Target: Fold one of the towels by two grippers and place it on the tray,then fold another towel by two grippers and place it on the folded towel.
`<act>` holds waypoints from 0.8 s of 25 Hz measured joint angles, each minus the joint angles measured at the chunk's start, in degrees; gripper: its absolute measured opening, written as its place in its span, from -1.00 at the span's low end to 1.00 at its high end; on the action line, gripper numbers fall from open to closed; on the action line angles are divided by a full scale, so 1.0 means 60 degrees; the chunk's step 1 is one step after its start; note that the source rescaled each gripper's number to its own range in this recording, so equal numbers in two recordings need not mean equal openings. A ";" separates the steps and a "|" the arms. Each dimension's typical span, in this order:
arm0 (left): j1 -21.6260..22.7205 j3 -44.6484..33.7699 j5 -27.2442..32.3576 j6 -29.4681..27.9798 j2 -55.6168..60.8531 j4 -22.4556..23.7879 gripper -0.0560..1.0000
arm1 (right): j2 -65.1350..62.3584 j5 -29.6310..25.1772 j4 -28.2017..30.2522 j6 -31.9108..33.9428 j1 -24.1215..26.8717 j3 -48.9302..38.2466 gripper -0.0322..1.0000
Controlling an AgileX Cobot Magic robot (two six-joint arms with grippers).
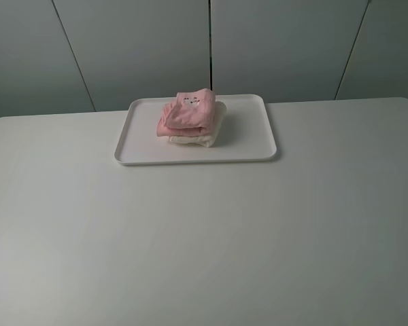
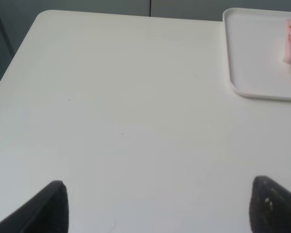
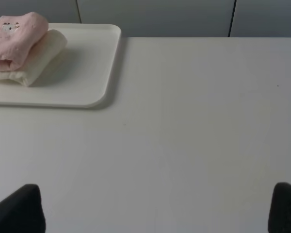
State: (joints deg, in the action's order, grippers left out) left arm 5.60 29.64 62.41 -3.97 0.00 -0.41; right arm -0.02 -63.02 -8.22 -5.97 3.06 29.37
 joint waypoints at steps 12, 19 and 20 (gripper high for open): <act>0.0000 0.0000 0.0000 0.0000 0.0000 0.0000 0.95 | 0.0000 0.0000 0.0000 0.0000 0.0000 0.0000 1.00; 0.0000 0.0000 0.0000 0.0000 0.0000 0.0000 0.95 | 0.0000 0.0000 0.0000 0.0000 0.0000 0.0000 1.00; 0.0000 0.0000 0.0000 0.0000 0.0000 0.0000 0.95 | 0.0000 0.0000 0.0000 0.0000 0.0000 0.0000 1.00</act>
State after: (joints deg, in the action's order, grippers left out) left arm 5.60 29.64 62.41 -3.97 0.00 -0.41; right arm -0.02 -63.02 -8.22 -5.97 3.06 29.37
